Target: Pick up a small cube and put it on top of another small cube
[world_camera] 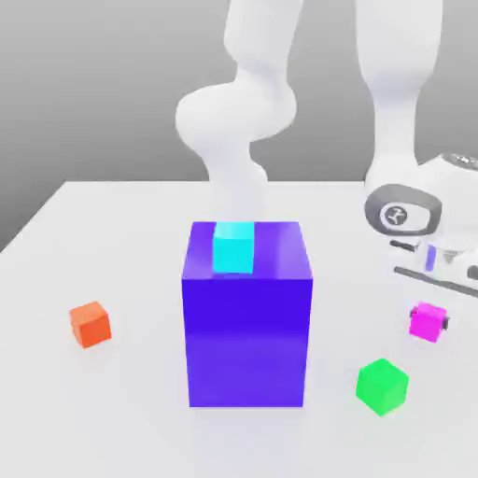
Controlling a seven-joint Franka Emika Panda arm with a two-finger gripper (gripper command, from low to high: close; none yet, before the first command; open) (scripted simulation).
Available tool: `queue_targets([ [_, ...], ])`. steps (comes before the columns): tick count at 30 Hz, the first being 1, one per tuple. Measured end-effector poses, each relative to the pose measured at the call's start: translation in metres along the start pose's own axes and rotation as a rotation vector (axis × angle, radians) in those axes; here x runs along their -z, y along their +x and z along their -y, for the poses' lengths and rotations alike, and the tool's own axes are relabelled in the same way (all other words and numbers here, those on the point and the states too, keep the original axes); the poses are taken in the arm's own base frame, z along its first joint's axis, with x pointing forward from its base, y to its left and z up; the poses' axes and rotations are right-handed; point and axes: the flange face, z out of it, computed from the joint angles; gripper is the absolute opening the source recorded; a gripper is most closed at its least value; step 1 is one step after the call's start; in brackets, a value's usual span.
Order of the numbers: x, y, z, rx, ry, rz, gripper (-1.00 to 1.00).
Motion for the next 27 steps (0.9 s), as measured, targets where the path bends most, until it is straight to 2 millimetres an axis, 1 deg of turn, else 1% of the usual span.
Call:
queue_targets([
  [1, -0.002, -0.001, 0.000, 0.000, -0.001, 0.001, -1.00],
  [2, 0.000, 0.000, 0.000, 0.000, -0.001, 0.000, -1.00],
  [8, 0.034, 0.004, -0.002, -0.004, -0.002, -0.011, -1.00],
  [13, 0.059, 0.001, 0.000, -0.001, -0.001, -0.002, -1.00],
  [14, 0.062, -0.002, -0.002, -0.022, -0.002, 0.002, -1.00],
  [17, 0.067, -0.017, -0.020, -0.189, -0.006, 0.016, -1.00],
  [22, 0.076, -0.048, -0.056, -0.531, -0.017, 0.032, -1.00],
  [27, 0.087, -0.080, -0.086, -0.872, -0.024, 0.033, -1.00],
])
